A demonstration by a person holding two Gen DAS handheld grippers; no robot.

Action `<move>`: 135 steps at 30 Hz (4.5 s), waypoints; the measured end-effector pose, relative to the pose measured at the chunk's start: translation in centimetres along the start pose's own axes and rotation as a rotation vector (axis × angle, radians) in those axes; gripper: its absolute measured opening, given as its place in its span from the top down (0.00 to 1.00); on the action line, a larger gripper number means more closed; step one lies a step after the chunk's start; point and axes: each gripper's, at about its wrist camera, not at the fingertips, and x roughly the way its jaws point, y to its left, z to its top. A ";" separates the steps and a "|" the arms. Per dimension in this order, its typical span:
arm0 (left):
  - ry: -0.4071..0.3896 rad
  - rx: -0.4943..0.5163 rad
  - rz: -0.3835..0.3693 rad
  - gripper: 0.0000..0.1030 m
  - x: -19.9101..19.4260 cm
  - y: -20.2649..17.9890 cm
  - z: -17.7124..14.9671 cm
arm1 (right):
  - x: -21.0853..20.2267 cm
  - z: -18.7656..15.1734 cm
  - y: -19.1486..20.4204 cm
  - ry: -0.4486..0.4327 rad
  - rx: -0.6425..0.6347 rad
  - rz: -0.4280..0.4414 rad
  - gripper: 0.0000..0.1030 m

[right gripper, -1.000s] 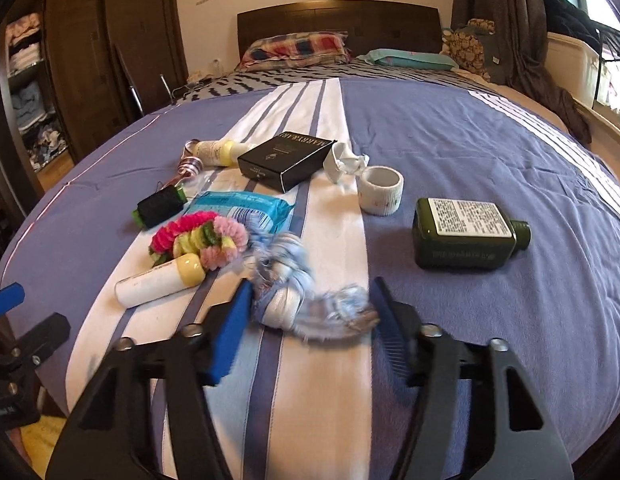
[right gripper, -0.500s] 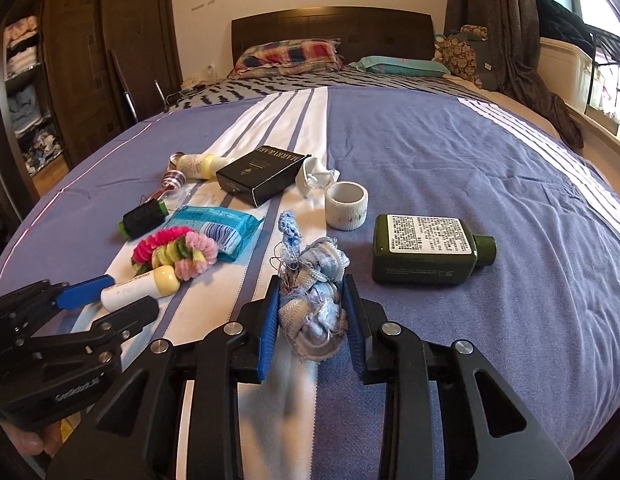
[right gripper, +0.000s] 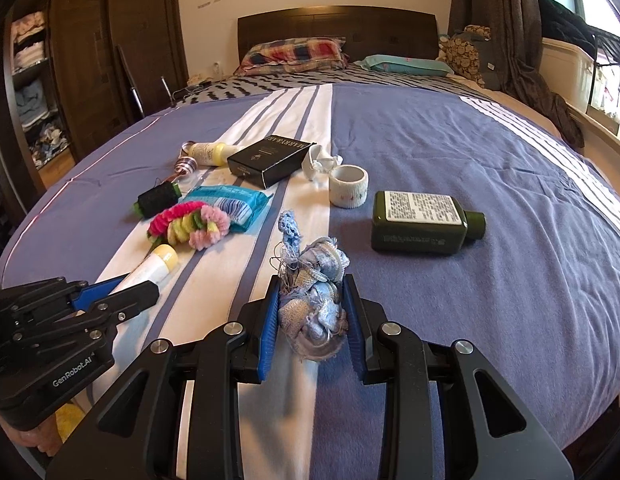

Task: Collect trash
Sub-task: 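Grasp the crumpled blue-white tissue with the right tool while the left tool grasps the white-yellow tube, then carry the tissue and tube with both tools down over the black bin, then open both tools to drop the tissue and tube into the bin, then grasp the green bottle with the right tool while the left tool grasps the pink-green fuzzy toy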

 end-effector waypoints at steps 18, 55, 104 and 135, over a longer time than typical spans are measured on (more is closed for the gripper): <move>-0.137 0.037 -0.005 0.82 -11.9 -3.5 -4.5 | -11.4 -2.9 1.5 -0.129 -0.029 0.024 0.71; 0.374 -0.062 -0.109 0.82 -0.1 -2.4 -20.6 | -2.0 -20.2 1.8 0.429 0.032 0.176 0.71; -0.021 0.055 0.107 0.08 -10.0 -1.0 -9.0 | -9.8 -5.7 -4.4 0.024 0.066 -0.067 0.03; 0.048 -0.041 0.044 0.08 1.3 1.4 2.7 | 5.8 5.0 -7.1 0.100 0.123 -0.167 0.03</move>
